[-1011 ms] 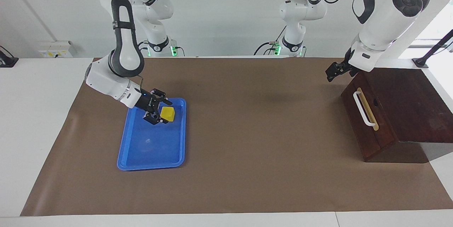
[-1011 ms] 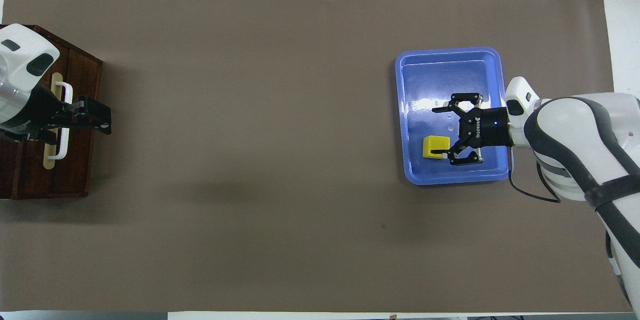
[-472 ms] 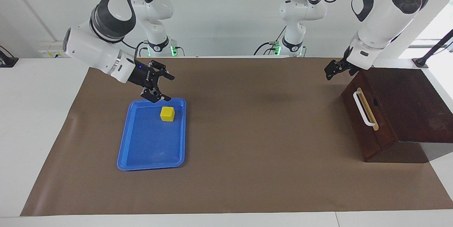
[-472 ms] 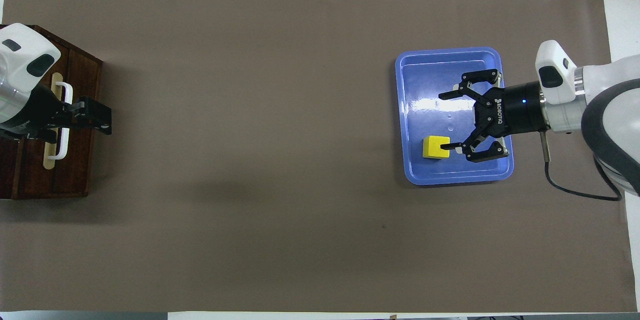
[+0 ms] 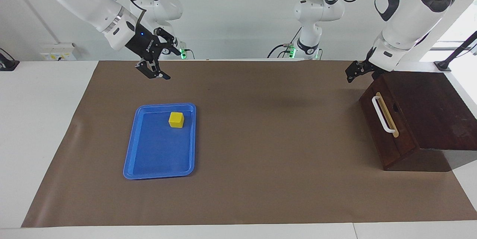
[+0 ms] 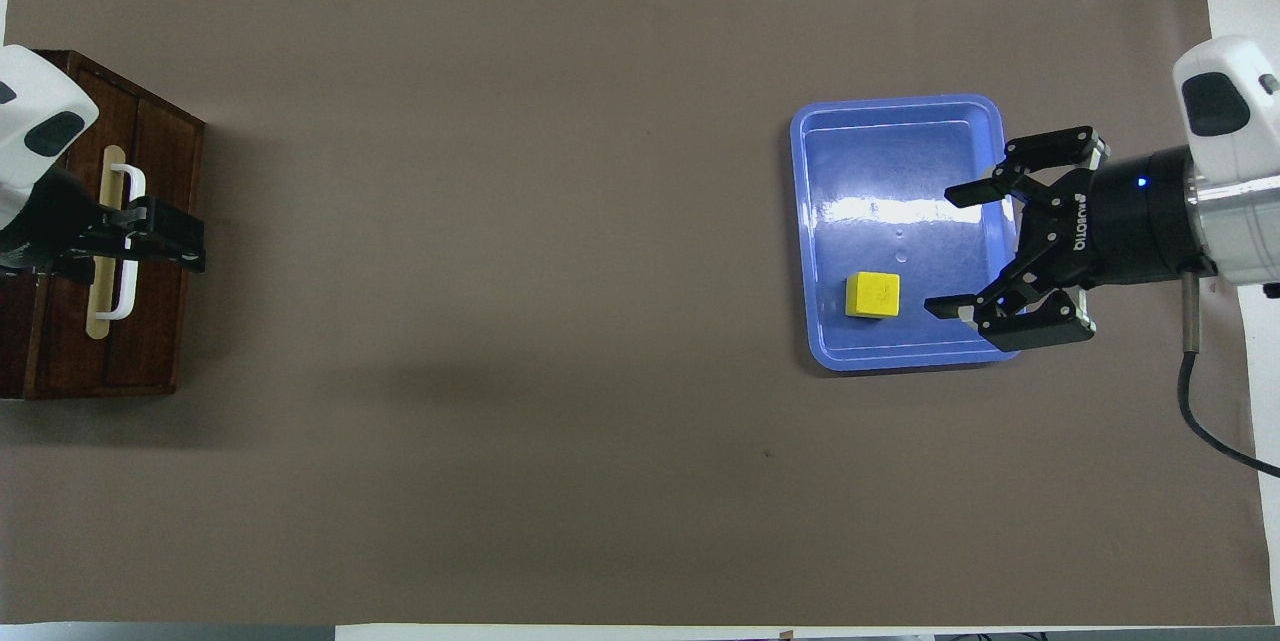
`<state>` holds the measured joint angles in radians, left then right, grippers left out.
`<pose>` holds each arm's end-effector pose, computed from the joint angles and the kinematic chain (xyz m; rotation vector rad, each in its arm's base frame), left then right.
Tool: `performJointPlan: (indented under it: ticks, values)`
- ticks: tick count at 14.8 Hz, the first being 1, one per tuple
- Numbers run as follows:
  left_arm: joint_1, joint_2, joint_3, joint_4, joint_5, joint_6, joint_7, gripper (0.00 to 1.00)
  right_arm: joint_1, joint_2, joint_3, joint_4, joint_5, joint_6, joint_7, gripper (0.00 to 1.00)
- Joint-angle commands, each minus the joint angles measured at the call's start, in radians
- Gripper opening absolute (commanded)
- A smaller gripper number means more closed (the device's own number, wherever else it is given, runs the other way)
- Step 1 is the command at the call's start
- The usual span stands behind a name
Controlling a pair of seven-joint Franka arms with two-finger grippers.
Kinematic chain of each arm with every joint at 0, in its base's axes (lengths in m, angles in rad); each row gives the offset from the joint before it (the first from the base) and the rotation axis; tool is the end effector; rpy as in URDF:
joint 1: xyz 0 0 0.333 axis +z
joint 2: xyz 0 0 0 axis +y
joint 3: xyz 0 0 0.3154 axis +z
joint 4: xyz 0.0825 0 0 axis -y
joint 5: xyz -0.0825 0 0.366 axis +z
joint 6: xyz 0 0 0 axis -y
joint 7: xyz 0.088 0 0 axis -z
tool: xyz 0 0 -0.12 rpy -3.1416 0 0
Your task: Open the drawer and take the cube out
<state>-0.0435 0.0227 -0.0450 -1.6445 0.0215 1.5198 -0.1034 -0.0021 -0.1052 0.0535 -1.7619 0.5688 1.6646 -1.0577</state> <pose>0.5295 -0.0441 0.5617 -3.0989 -0.0222 0.2247 0.5073 0.0875 0.6038 -2.2708 -1.3250 -0.3743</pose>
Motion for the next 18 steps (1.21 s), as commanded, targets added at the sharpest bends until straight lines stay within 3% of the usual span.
performJointPlan:
  ticks: [1,6,10,12,18]
  values:
    - [0.005,-0.007,0.017,0.032,0.0,-0.021,0.066,1.0,-0.016,0.024,0.0,0.088,-0.111,-0.083,0.261,1.0]
    - [0.005,-0.006,0.027,0.037,-0.008,-0.018,0.07,1.0,-0.019,0.044,-0.007,0.162,-0.404,-0.143,0.602,1.0]
    - [0.005,-0.006,0.028,0.038,-0.012,-0.012,0.071,1.0,-0.01,0.052,-0.011,0.165,-0.587,-0.2,0.908,1.0]
    - [0.005,-0.006,0.025,0.038,-0.012,-0.012,0.07,1.0,-0.007,0.038,-0.011,0.125,-0.619,-0.212,1.017,1.0]
    - [0.005,-0.006,0.028,0.037,-0.014,-0.01,0.068,1.0,-0.012,0.068,-0.018,0.107,-0.621,-0.167,1.025,1.0]
